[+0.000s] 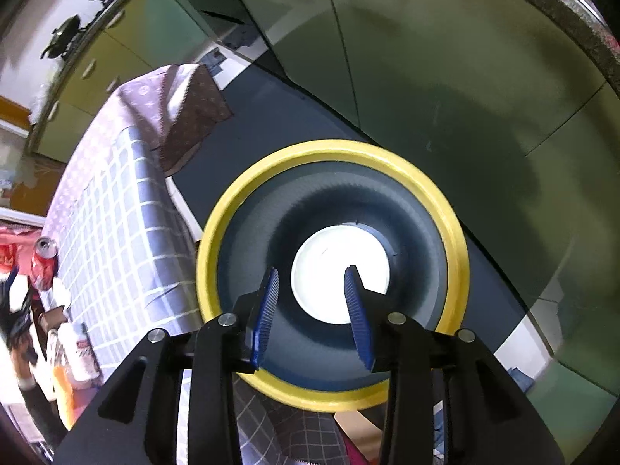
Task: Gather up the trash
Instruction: 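Grasp the red Coke can with the left gripper and lift it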
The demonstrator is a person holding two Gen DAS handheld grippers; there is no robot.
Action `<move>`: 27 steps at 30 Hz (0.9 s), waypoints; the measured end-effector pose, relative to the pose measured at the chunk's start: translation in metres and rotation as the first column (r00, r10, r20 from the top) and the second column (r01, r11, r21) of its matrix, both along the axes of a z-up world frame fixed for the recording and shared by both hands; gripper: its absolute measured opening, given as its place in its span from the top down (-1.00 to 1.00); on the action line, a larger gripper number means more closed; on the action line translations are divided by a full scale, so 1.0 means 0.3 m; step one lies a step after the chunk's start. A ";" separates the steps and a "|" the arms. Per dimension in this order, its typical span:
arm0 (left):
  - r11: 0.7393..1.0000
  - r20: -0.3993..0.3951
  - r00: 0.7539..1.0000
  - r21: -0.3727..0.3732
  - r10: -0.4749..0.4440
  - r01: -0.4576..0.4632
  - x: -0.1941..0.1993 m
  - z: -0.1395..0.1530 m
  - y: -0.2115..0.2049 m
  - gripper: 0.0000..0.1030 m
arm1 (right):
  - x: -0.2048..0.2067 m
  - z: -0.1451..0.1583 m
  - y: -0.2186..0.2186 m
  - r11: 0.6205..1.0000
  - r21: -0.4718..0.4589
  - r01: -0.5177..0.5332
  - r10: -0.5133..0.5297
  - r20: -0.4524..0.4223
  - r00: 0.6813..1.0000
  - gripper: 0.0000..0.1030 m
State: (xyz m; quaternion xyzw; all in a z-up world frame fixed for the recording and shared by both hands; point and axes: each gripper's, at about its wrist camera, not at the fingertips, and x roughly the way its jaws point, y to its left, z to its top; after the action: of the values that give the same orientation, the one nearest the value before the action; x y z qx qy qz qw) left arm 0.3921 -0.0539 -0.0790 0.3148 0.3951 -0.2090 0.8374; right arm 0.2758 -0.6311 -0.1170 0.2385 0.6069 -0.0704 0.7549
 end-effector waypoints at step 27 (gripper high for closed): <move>0.960 -0.098 0.979 0.200 -0.178 0.195 0.164 -0.155 -0.120 -0.30 | -0.029 0.004 0.110 0.993 0.051 -0.104 0.104 0.007 0.995 0.29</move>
State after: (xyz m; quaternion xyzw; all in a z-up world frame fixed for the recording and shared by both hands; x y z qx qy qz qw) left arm 0.4412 -0.0900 -0.1256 0.4280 0.4164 -0.2568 0.7600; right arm 0.2670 -0.5980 -0.1159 0.2259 0.6186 -0.0150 0.7524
